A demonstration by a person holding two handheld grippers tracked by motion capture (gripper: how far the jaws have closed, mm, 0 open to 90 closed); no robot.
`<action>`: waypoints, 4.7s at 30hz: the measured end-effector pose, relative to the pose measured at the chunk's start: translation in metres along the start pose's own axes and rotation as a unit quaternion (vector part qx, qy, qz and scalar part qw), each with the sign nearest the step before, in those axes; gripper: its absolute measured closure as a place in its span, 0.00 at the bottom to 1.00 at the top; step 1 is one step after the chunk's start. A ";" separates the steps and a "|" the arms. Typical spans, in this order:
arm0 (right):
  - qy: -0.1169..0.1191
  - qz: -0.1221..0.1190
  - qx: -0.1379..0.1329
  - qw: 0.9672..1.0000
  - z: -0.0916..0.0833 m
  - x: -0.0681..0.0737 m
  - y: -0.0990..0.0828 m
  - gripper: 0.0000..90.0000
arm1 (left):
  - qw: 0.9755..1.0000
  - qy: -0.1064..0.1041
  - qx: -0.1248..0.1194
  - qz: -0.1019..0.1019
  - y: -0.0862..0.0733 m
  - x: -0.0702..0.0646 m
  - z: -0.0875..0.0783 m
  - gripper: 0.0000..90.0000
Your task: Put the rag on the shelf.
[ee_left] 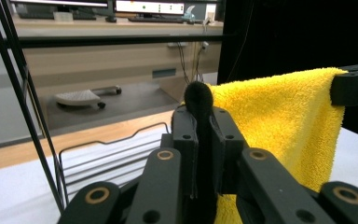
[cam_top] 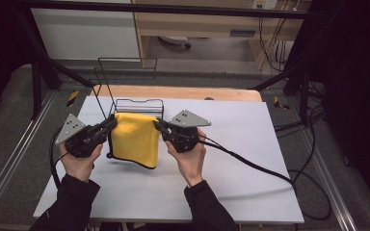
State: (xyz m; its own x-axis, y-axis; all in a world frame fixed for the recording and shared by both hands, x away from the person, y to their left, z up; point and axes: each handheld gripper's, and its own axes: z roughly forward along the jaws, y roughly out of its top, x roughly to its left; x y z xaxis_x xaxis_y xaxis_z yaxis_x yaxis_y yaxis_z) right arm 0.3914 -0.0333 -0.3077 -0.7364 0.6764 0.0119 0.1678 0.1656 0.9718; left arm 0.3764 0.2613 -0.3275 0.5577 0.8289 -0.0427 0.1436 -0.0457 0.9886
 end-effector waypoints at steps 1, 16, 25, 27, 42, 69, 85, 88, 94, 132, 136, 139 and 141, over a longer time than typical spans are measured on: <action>-0.001 0.001 -0.001 1.000 -0.001 0.000 0.001 0.94 | 1.000 -0.002 -0.003 -0.001 0.002 0.000 0.000 0.91; -0.005 -0.016 -0.033 0.999 0.001 0.004 0.022 0.94 | 0.999 0.010 -0.042 -0.001 0.019 0.004 -0.008 0.91; -0.011 -0.015 -0.053 0.998 0.002 0.002 0.033 0.94 | 0.998 0.013 -0.064 -0.005 0.031 0.005 -0.007 0.91; -0.014 -0.014 -0.058 0.998 0.002 0.002 0.037 0.94 | 0.997 0.012 -0.070 -0.006 0.034 0.005 -0.006 0.91; -0.025 -0.018 -0.089 0.996 0.005 -0.003 0.056 0.94 | 0.994 0.022 -0.102 -0.013 0.053 0.009 -0.002 0.91; -0.028 -0.018 -0.149 0.988 0.017 -0.006 0.099 0.94 | 0.988 0.043 -0.148 -0.001 0.102 0.019 -0.003 0.91; -0.037 -0.024 -0.177 0.983 0.019 -0.010 0.137 0.94 | 0.984 0.051 -0.173 0.013 0.139 0.023 -0.002 0.91; -0.039 -0.025 -0.182 0.982 0.019 -0.011 0.145 0.94 | 0.983 0.052 -0.175 0.014 0.146 0.024 0.000 0.91; -0.045 -0.030 -0.184 0.981 0.022 -0.014 0.158 0.94 | 0.982 0.055 -0.179 0.012 0.157 0.027 0.003 0.91; -0.078 -0.042 -0.179 0.980 0.057 -0.047 0.211 0.94 | 0.982 0.070 -0.174 0.018 0.205 0.062 0.050 0.91; -0.086 -0.050 -0.169 0.981 0.063 -0.053 0.212 0.94 | 0.984 0.068 -0.166 0.014 0.205 0.068 0.060 0.91; -0.088 -0.046 -0.165 0.981 0.067 -0.058 0.213 0.94 | 0.984 0.068 -0.164 0.015 0.204 0.071 0.067 0.91; -0.090 -0.046 -0.162 0.982 0.069 -0.061 0.213 0.94 | 0.984 0.064 -0.165 0.014 0.202 0.073 0.070 0.91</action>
State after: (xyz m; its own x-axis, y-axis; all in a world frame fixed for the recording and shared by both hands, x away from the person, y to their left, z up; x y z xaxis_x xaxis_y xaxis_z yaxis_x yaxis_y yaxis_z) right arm 0.5172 0.0104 -0.1174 -0.6063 0.7898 -0.0932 -0.1334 0.0145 0.9910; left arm 0.5034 0.2741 -0.1406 0.4465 0.8946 -0.0164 -0.1554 0.0956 0.9832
